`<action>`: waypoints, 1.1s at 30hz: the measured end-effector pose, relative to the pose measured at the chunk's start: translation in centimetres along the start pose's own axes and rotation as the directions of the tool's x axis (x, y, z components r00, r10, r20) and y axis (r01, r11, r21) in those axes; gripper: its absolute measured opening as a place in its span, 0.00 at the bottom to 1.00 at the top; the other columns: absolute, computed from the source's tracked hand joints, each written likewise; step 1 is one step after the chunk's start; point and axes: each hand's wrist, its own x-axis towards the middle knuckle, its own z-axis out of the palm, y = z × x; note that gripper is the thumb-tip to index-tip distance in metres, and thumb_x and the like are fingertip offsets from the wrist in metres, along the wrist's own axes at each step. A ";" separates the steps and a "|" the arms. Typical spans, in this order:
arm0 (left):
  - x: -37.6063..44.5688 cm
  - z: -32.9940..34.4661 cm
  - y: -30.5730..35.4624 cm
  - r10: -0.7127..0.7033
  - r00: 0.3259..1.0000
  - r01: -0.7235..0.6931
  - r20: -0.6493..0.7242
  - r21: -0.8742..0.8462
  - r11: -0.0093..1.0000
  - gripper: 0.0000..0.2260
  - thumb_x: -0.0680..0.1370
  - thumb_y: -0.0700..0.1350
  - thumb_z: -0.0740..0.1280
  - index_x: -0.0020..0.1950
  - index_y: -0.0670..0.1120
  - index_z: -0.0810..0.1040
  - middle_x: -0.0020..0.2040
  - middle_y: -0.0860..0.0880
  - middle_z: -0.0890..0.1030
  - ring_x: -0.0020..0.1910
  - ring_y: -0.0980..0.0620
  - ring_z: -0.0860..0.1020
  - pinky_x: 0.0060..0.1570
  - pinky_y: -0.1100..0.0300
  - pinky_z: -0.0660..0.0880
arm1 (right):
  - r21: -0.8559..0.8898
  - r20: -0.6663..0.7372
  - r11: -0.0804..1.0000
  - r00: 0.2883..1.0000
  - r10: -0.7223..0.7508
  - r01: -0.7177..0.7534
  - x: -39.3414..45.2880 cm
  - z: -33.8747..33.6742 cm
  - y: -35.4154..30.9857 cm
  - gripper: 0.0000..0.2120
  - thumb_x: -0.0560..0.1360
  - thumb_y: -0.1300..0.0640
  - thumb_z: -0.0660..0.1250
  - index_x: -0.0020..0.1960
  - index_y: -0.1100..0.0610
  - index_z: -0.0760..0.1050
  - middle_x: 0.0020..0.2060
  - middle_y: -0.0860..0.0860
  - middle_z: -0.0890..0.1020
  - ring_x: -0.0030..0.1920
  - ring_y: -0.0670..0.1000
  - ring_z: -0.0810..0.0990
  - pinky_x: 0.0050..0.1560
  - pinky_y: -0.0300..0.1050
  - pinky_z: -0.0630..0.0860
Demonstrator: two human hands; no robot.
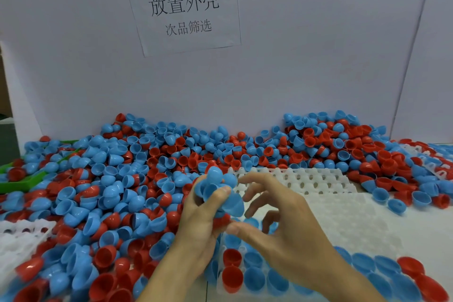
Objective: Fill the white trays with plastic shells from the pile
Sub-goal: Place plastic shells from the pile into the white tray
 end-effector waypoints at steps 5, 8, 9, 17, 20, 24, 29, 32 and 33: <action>-0.2 0.3 -0.4 -0.033 0.999 0.033 -0.007 0.010 0.999 0.17 0.61 0.48 0.83 0.47 0.50 0.84 0.47 0.41 0.83 0.44 0.43 0.82 0.45 0.44 0.80 | 0.074 -0.128 0.997 0.991 0.034 -0.024 0.1 1.1 -0.1 0.11 0.71 0.54 0.78 0.49 0.44 0.81 0.40 0.42 0.83 0.40 0.47 0.83 0.37 0.38 0.79; -0.3 0.4 0.0 -0.110 0.994 0.108 -0.022 -0.080 0.991 0.24 0.61 0.50 0.82 0.54 0.44 0.82 0.50 0.39 0.83 0.45 0.43 0.80 0.49 0.43 0.78 | 0.176 -0.126 0.982 0.988 0.094 -0.071 0.1 0.8 -0.2 0.09 0.75 0.58 0.74 0.46 0.44 0.81 0.39 0.44 0.84 0.37 0.47 0.85 0.37 0.38 0.80; -0.3 0.4 0.1 -0.122 0.992 0.119 -0.025 -0.111 0.987 0.21 0.60 0.51 0.80 0.49 0.46 0.83 0.46 0.41 0.83 0.42 0.45 0.80 0.43 0.47 0.80 | 0.197 -0.117 0.976 0.987 0.114 -0.089 0.1 0.7 -0.3 0.09 0.76 0.59 0.72 0.46 0.44 0.80 0.39 0.45 0.84 0.37 0.47 0.85 0.37 0.39 0.80; -0.3 0.1 1.1 -0.171 0.982 0.148 -0.079 -0.234 0.961 0.10 0.68 0.51 0.74 0.45 0.46 0.82 0.42 0.44 0.81 0.37 0.50 0.78 0.27 0.60 0.76 | 0.318 -0.033 0.906 0.952 0.306 -0.280 0.5 -0.2 0.0 0.15 0.82 0.59 0.59 0.51 0.41 0.79 0.42 0.48 0.82 0.35 0.53 0.86 0.35 0.46 0.81; -0.1 -0.3 1.1 -0.184 0.979 0.154 -0.090 -0.267 0.951 0.16 0.70 0.50 0.73 0.53 0.43 0.79 0.47 0.40 0.79 0.43 0.47 0.76 0.27 0.60 0.75 | 0.424 0.035 0.832 0.925 0.378 -0.356 1.0 -1.1 0.6 0.20 0.85 0.58 0.52 0.52 0.41 0.80 0.55 0.47 0.78 0.35 0.59 0.86 0.34 0.43 0.81; 0.0 -0.4 1.2 -0.185 0.979 0.153 -0.087 -0.292 0.944 0.17 0.68 0.50 0.74 0.53 0.44 0.79 0.49 0.40 0.79 0.43 0.47 0.76 0.28 0.60 0.76 | 0.467 0.034 0.777 0.887 0.461 -0.422 1.5 -2.9 1.8 0.17 0.85 0.55 0.52 0.50 0.44 0.80 0.47 0.56 0.79 0.36 0.62 0.86 0.31 0.41 0.80; 0.0 -0.4 1.2 -0.192 0.977 0.156 -0.095 -0.297 0.942 0.17 0.69 0.50 0.74 0.54 0.42 0.80 0.48 0.40 0.80 0.43 0.46 0.77 0.28 0.59 0.76 | 0.407 0.108 0.746 0.839 0.534 -0.527 1.7 -5.2 3.1 0.10 0.83 0.52 0.59 0.51 0.47 0.78 0.35 0.59 0.83 0.33 0.63 0.84 0.23 0.41 0.74; 0.1 -0.4 1.3 -0.197 0.975 0.159 -0.104 -0.294 0.942 0.18 0.67 0.50 0.75 0.54 0.43 0.81 0.48 0.40 0.80 0.43 0.46 0.78 0.27 0.60 0.76 | 0.467 0.124 0.692 0.815 0.566 -0.551 1.8 -6.0 3.6 0.09 0.80 0.49 0.64 0.52 0.53 0.79 0.33 0.60 0.80 0.30 0.60 0.83 0.22 0.40 0.72; 0.1 -0.4 1.3 -0.197 0.975 0.160 -0.103 -0.294 0.942 0.19 0.68 0.50 0.75 0.55 0.42 0.81 0.48 0.40 0.80 0.43 0.46 0.78 0.27 0.60 0.76 | 0.503 0.137 0.666 0.811 0.569 -0.552 1.9 -6.2 3.7 0.10 0.78 0.48 0.66 0.51 0.53 0.80 0.33 0.60 0.79 0.28 0.58 0.81 0.22 0.39 0.73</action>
